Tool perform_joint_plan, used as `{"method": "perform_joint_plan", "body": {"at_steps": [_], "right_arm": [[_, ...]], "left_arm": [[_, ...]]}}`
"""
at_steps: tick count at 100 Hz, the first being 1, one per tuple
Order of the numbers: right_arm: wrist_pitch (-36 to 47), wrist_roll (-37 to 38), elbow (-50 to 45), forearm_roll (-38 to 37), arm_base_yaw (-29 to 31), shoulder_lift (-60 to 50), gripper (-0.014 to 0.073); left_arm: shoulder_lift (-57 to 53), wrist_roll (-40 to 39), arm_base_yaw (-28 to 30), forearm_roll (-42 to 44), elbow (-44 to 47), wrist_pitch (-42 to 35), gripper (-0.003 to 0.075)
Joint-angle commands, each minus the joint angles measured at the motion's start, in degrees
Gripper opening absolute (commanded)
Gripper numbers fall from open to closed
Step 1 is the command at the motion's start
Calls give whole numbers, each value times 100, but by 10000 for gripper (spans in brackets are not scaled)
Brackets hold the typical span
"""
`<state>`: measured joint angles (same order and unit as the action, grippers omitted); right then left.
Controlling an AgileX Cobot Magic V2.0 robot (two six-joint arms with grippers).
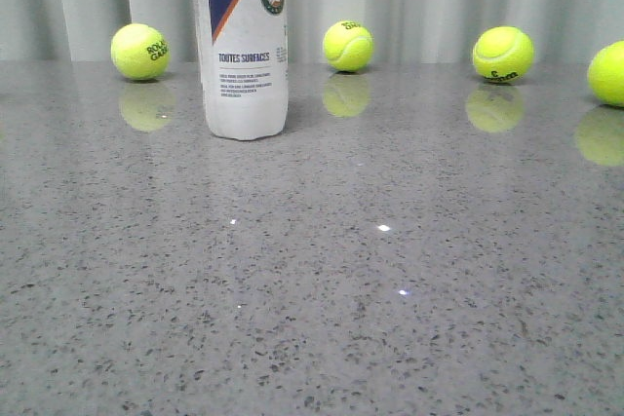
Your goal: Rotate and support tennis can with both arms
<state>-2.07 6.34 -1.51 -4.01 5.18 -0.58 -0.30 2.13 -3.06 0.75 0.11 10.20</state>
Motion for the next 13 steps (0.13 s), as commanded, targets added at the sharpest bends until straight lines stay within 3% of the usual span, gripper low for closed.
{"method": "perform_joint_plan", "body": {"at_steps": [1, 13], "right_arm": [[424, 0, -16, -53, 33, -107, -62], [424, 0, -16, -53, 33, -102, -62]], "left_arm": [[-192, -74, -40, -4, 249, -440, -19], [-192, -74, -40, -4, 249, -440, -19]]}}
